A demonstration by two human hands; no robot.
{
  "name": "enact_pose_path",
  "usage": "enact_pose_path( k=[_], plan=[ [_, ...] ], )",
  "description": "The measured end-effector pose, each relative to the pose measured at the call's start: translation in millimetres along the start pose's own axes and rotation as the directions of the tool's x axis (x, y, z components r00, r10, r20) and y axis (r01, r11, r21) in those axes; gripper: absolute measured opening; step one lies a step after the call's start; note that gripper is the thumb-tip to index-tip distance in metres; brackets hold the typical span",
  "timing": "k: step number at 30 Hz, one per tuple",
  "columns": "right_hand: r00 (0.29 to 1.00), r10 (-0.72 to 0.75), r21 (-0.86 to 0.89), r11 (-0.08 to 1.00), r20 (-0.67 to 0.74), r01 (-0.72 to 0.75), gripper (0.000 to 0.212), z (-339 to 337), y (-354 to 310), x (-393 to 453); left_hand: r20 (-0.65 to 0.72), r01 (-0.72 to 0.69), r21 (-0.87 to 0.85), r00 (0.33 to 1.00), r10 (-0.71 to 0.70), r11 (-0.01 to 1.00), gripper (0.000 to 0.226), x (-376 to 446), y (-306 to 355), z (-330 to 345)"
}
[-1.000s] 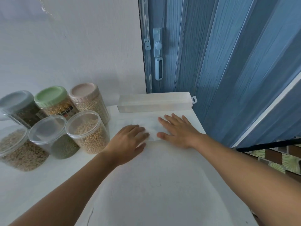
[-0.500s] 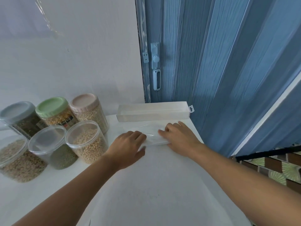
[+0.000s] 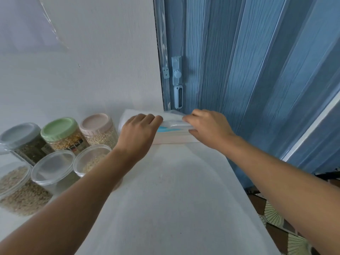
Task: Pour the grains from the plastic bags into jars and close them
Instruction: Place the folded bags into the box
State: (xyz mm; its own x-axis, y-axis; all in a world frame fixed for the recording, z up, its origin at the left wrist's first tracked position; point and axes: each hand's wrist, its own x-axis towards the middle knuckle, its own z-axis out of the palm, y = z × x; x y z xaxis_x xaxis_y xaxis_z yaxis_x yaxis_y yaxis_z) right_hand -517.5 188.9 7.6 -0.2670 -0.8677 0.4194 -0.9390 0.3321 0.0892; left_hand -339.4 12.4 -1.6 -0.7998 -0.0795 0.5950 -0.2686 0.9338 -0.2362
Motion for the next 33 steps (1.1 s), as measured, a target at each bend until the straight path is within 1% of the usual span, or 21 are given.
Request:
enact_pose_path(
  k=[2,3,5,7,9,12,15,17,18,21,22,24,25,27,28,29,31,33],
  plan=[
    [1.0,0.024,-0.001,1.0,-0.014,-0.024,0.028,1,8,11,-0.042,-0.022,0.028,0.999,0.023,0.999,0.038,13,-7,12],
    [0.999,0.037,0.003,0.999,-0.005,-0.037,0.026,4,11,14,-0.028,-0.033,0.038,0.999,0.034,0.999,0.04,17,-8,19],
    [0.998,0.056,0.001,0.998,0.027,-0.056,0.022,15,16,18,0.048,-0.053,0.056,0.998,0.05,0.997,0.046,23,-9,35],
    [0.995,0.068,-0.013,0.998,0.079,-0.067,0.018,30,20,19,0.157,-0.067,0.069,0.986,0.055,0.995,0.055,24,-8,53],
    [0.989,0.072,-0.025,0.997,0.126,-0.07,0.017,44,22,18,0.232,-0.077,0.071,0.971,0.059,0.995,0.059,23,-8,67],
    [0.979,0.059,-0.034,0.998,0.193,-0.054,0.022,61,27,18,0.281,-0.109,0.027,0.955,0.097,0.994,0.054,22,-7,79],
    [0.948,0.05,0.013,0.998,0.313,-0.057,0.029,73,32,18,0.356,-0.112,-0.056,0.926,0.125,0.992,0.042,18,-5,85],
    [0.921,0.042,0.044,0.997,0.387,-0.063,0.029,76,35,19,0.398,-0.062,-0.116,0.912,0.103,0.991,0.029,16,-5,86],
    [0.909,0.03,0.054,0.997,0.415,-0.057,0.026,75,38,20,0.439,-0.04,-0.123,0.894,0.091,0.992,0.024,16,-5,85],
    [0.855,-0.004,0.107,0.993,0.519,-0.06,0.016,69,45,26,0.562,-0.01,-0.114,0.824,0.073,0.993,0.02,19,-6,77],
    [0.831,-0.01,0.131,0.989,0.555,-0.075,0.013,67,46,28,0.592,0.037,-0.145,0.804,0.057,0.989,0.02,21,-8,73],
    [0.788,-0.03,0.188,0.976,0.615,-0.109,0.012,63,47,33,0.666,0.201,-0.239,0.746,0.009,0.95,0.021,25,-13,66],
    [0.772,-0.041,0.22,0.967,0.634,-0.129,0.01,63,47,34,0.704,0.284,-0.284,0.71,-0.002,0.916,0.025,28,-16,62],
    [0.748,-0.044,0.272,0.944,0.662,-0.185,0.005,59,49,37,0.745,0.43,-0.355,0.666,-0.026,0.83,0.037,31,-25,54],
    [0.739,-0.037,0.292,0.931,0.673,-0.219,0.009,56,51,39,0.747,0.49,-0.376,0.662,-0.055,0.786,0.039,31,-29,51],
    [0.73,-0.042,0.313,0.919,0.682,-0.24,0.011,53,53,41,0.736,0.517,-0.383,0.671,-0.084,0.765,0.038,31,-34,49],
    [0.707,-0.06,0.343,0.901,0.705,-0.266,0.005,50,59,44,0.724,0.504,-0.345,0.68,-0.117,0.792,0.03,30,-40,48],
    [0.692,-0.044,0.364,0.874,0.72,-0.323,0.012,49,65,45,0.742,0.506,-0.302,0.657,-0.134,0.808,0.027,30,-40,49]
  ],
)
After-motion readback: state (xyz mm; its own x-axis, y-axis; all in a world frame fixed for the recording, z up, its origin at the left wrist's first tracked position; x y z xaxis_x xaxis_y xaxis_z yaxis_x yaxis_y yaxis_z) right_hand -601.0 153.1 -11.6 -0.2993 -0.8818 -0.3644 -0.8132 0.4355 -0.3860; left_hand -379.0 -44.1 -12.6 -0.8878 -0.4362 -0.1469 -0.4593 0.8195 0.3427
